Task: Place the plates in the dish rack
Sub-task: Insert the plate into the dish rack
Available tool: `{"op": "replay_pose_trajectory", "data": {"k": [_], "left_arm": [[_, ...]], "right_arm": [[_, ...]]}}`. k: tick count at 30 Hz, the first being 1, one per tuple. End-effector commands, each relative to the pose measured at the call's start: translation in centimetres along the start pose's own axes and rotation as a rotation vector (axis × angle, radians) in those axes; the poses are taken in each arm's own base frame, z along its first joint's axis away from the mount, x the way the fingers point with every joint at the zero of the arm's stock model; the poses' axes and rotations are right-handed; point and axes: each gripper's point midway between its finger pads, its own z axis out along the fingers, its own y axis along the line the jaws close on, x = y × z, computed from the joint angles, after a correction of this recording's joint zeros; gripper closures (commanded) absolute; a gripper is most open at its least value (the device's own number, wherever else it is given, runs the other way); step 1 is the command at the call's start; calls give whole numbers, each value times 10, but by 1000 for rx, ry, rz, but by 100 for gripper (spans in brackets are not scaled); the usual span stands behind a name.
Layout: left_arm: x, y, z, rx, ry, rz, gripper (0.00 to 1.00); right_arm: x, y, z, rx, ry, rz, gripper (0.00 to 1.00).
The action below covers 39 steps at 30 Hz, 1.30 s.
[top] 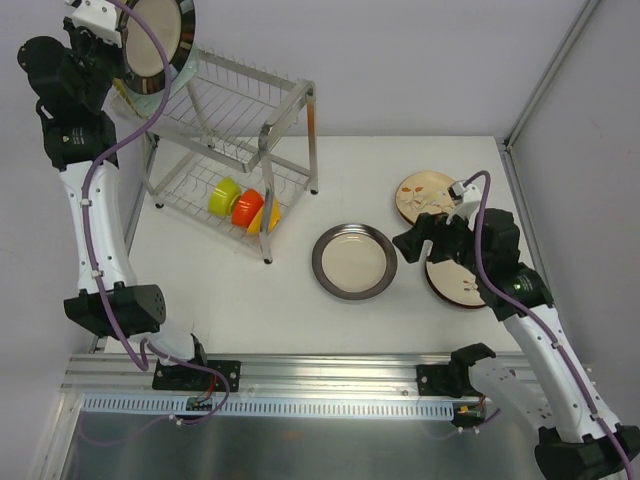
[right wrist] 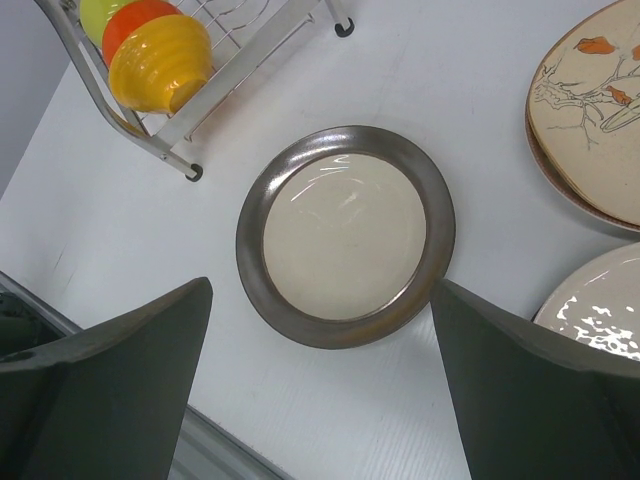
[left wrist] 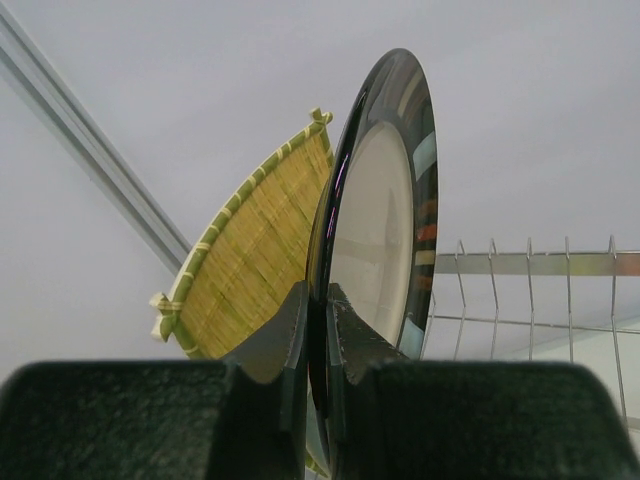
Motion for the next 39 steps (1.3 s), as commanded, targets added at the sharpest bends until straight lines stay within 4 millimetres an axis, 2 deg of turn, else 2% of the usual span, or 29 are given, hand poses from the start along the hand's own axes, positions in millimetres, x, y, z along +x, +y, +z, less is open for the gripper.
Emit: {"op": "replay_pose_trajectory", "data": {"k": [1, 22, 39], "left_arm": [[-122, 22, -23, -60, -374, 132, 100], [-69, 28, -4, -7, -304, 73, 100], [-46, 27, -1, 0, -255, 37, 100]], "right_arm": [[-26, 12, -3, -45, -69, -24, 5], [-19, 10, 4, -44, -41, -12, 6], [-18, 10, 3, -46, -41, -12, 5]]}}
